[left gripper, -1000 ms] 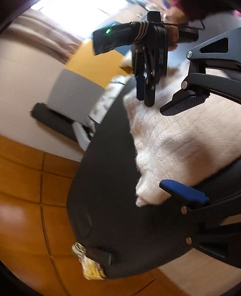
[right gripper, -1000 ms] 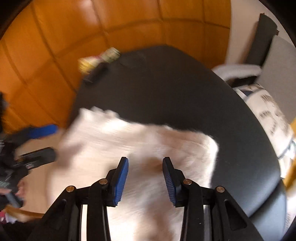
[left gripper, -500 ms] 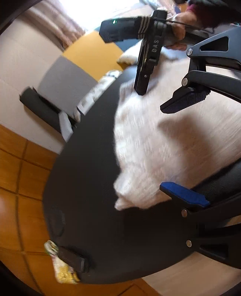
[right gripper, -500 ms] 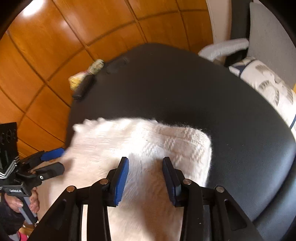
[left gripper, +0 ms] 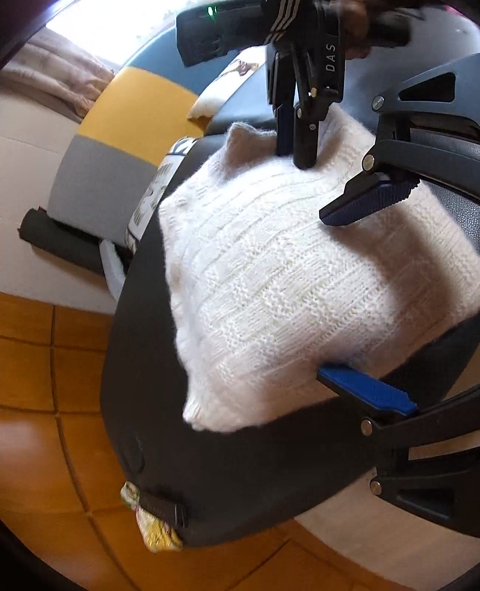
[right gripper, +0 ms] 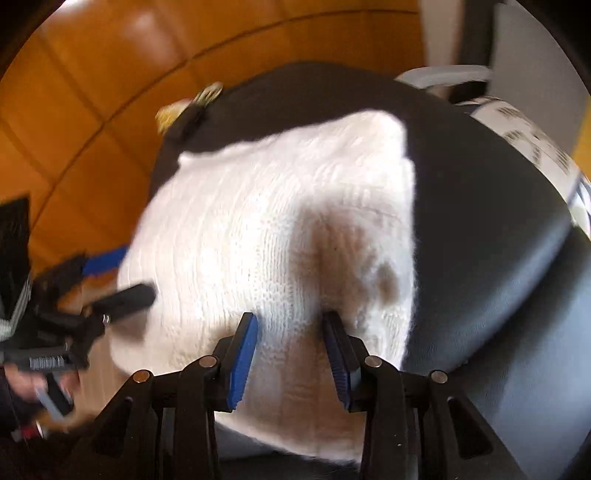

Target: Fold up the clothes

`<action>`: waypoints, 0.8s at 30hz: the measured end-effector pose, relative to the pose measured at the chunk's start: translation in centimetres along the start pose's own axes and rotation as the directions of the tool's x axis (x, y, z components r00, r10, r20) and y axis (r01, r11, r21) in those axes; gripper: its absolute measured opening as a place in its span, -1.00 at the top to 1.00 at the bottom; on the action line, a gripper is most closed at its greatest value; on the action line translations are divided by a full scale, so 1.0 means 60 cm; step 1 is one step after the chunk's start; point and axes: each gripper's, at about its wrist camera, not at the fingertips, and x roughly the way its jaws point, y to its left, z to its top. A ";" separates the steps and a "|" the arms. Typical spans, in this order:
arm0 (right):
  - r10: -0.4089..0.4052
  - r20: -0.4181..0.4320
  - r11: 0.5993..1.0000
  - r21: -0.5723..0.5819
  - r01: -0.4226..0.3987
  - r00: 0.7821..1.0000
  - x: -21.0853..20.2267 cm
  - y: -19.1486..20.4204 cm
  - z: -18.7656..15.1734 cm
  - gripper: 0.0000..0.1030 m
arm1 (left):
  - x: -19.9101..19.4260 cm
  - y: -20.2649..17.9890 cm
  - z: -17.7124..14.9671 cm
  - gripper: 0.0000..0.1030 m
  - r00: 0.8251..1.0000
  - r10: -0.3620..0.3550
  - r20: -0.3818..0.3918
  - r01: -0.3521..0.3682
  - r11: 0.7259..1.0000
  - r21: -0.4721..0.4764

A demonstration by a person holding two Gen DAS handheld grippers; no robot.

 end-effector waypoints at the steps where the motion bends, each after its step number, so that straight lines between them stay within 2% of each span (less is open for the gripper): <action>1: -0.018 0.042 1.000 0.013 0.017 0.999 -0.016 0.009 -0.003 0.29 | -0.014 0.001 0.000 -0.52 1.000 0.006 0.023 -0.006 1.000 -0.016; 3: -0.085 0.126 0.996 0.029 0.082 0.988 -0.049 0.036 -0.011 0.25 | -0.044 0.002 0.002 -0.53 0.996 0.071 0.057 -0.070 0.997 -0.029; 5: -0.146 0.205 0.989 0.051 0.139 0.968 -0.080 0.066 -0.021 0.23 | -0.080 0.006 0.002 -0.61 0.987 0.124 0.101 -0.121 0.992 -0.042; 7: -0.220 0.271 0.975 0.096 0.201 0.937 -0.104 0.090 -0.029 -0.05 | -0.115 0.010 -0.001 -0.76 0.975 0.172 0.141 -0.166 0.984 -0.059; 9: -0.259 0.303 0.965 0.129 0.230 0.917 -0.115 0.113 -0.035 -0.65 | -0.140 0.008 -0.008 -0.81 0.960 0.228 0.162 -0.221 0.973 -0.061; 10: -0.274 0.315 0.960 0.145 0.240 0.908 -0.120 0.124 -0.038 -0.71 | -0.143 0.005 -0.011 -0.81 0.953 0.250 0.170 -0.243 0.968 -0.059; 13: -0.345 0.330 0.938 0.162 0.307 0.879 -0.118 0.160 -0.048 -0.71 | -0.175 0.004 -0.029 -0.83 0.935 0.300 0.192 -0.292 0.954 -0.068; 16: -0.379 0.336 0.925 0.160 0.344 0.862 -0.124 0.187 -0.059 -0.71 | -0.202 0.021 -0.038 -0.83 0.942 0.281 0.185 -0.251 0.953 -0.168; 18: -0.384 0.348 0.923 0.148 0.354 0.855 -0.130 0.203 -0.065 -0.71 | -0.213 0.035 -0.032 -0.83 0.935 0.313 0.169 -0.267 0.931 -0.248; 20: -0.378 0.355 0.926 0.123 0.358 0.855 -0.130 0.213 -0.067 -0.71 | -0.220 0.035 -0.023 -0.83 0.908 0.389 0.152 -0.347 0.906 -0.244; 24: -0.365 0.369 0.928 0.075 0.365 0.854 -0.131 0.233 -0.071 -0.71 | -0.235 0.024 -0.011 -0.83 0.828 0.526 0.191 -0.494 0.848 -0.192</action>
